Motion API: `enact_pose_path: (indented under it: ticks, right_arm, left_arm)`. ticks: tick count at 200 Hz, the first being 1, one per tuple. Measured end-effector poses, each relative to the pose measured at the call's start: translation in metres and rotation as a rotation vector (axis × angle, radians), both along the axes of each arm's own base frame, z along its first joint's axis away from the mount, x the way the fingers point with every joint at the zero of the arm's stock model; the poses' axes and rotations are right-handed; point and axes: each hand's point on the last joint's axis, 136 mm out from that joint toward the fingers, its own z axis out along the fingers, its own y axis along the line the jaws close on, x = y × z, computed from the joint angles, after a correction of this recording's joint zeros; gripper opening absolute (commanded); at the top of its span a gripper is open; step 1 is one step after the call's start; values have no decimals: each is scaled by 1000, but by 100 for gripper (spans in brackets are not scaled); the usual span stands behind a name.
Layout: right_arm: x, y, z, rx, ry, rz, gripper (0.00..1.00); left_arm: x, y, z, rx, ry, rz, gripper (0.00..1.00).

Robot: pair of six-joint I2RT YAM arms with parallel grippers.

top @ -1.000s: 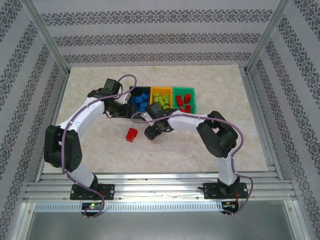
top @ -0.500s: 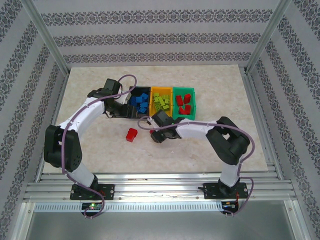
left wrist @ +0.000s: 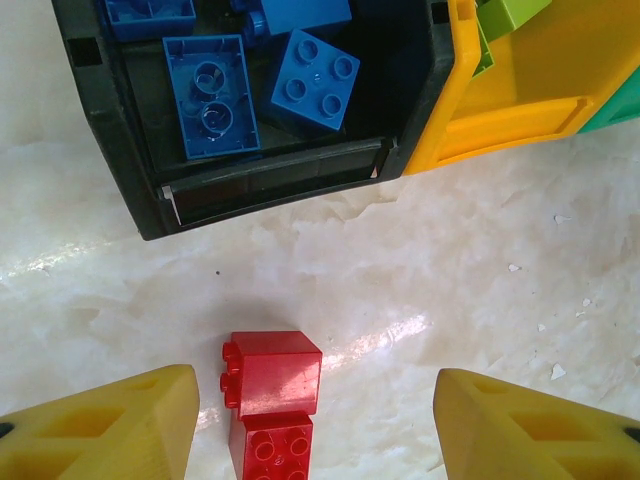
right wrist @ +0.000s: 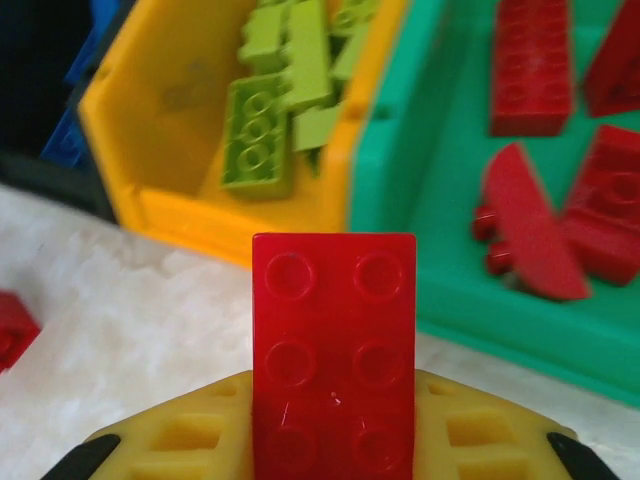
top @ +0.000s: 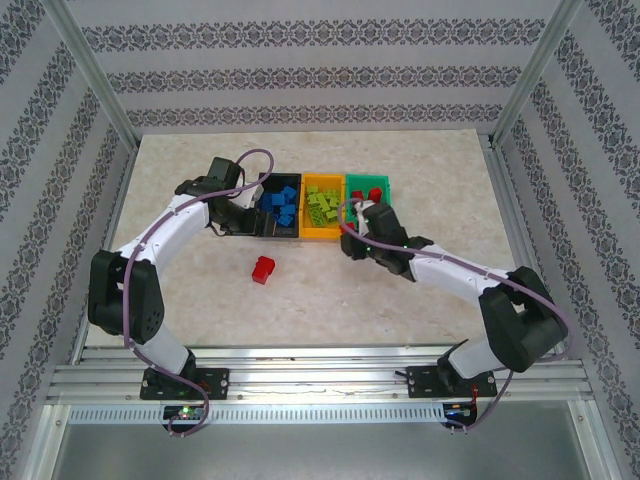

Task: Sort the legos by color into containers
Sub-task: Place the lego in the container.

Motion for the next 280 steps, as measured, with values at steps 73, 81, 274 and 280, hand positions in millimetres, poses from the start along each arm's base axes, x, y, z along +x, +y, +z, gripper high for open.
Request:
enact_pose_path:
  ticks: [73, 81, 274, 280]
  right_arm:
    - [57, -41, 20, 49, -21, -175, 27]
    - [63, -42, 21, 52, -21, -180, 29]
    - [21, -1, -1, 71, 57, -53, 57]
    - [18, 1, -1, 69, 57, -47, 57]
  left_arm:
    - [0, 0, 0, 0, 0, 0, 63]
    - [0, 0, 0, 0, 0, 0, 63]
    - [-2, -5, -1, -28, 18, -3, 64]
    - [-2, -5, -1, -35, 22, 0, 64]
